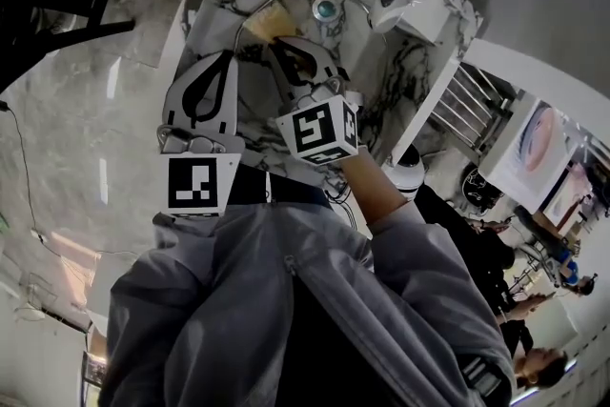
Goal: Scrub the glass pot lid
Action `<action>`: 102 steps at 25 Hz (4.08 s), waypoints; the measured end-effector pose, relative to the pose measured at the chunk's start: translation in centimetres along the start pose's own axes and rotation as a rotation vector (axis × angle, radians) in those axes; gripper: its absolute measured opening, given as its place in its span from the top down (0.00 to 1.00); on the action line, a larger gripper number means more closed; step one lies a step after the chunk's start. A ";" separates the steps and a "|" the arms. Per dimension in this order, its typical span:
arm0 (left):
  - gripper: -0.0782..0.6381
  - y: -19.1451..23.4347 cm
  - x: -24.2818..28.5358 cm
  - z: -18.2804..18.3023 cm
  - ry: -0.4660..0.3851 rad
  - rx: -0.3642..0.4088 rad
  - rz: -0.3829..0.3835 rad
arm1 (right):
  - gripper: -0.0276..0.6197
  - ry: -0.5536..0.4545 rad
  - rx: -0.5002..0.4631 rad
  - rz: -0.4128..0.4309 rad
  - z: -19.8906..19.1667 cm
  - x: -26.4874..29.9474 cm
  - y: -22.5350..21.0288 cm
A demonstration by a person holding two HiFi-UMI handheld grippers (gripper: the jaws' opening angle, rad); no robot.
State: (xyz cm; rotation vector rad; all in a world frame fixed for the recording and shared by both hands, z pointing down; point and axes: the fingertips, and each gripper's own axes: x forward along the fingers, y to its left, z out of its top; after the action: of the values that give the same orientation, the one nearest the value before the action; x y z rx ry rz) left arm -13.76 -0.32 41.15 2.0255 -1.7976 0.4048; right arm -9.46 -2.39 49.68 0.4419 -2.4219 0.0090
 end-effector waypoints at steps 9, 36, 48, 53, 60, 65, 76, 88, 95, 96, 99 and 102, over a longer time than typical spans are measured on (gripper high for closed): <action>0.88 1.1 1.6 -2.4 0.123 -0.001 0.027 | 0.89 0.126 -0.091 0.071 -1.7 3.1 0.7; 0.88 0.7 0.4 -2.7 0.122 -0.009 0.028 | 0.89 0.511 -0.167 0.582 -8.1 -1.4 11.7; 0.88 0.5 0.4 -3.1 0.142 0.005 0.002 | 0.89 0.554 -0.132 0.665 -10.2 -3.6 13.5; 0.88 0.5 1.8 -4.3 0.244 0.007 -0.047 | 0.89 0.545 -0.120 0.651 -10.2 -3.5 13.4; 0.80 0.8 5.5 -7.4 0.489 -0.065 -0.086 | 0.89 0.542 -0.121 0.651 -10.3 -3.6 13.4; 0.62 0.8 7.2 -9.7 0.579 -0.095 -0.060 | 0.89 0.551 -0.127 0.652 -10.8 -3.9 13.3; 0.69 0.5 7.8 -12.7 0.725 -0.191 -0.146 | 0.89 0.476 -0.066 0.628 -9.6 -4.4 12.1; 0.75 -0.5 6.9 -11.9 0.724 -0.240 -0.234 | 0.89 0.164 -0.123 -0.059 -0.4 -0.7 -4.7; 0.75 -0.4 7.0 -12.4 0.742 -0.264 -0.223 | 0.89 0.296 -0.259 0.105 -5.1 2.1 -0.6; 0.75 -0.4 6.9 -12.4 0.744 -0.267 -0.223 | 0.89 0.319 -0.260 0.148 -5.7 1.9 0.3; 0.75 -0.4 6.9 -12.5 0.745 -0.269 -0.222 | 0.89 0.382 -0.245 0.260 -7.7 0.6 2.9; 0.75 -0.5 6.9 -12.5 0.743 -0.269 -0.223 | 0.89 0.429 -0.215 0.347 -9.2 -0.5 5.1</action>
State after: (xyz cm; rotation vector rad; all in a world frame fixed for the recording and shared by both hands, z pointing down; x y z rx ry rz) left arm -11.80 -0.31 55.30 1.5676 -1.0946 0.6910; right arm -4.97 3.66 57.08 -0.0787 -2.0176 -0.0051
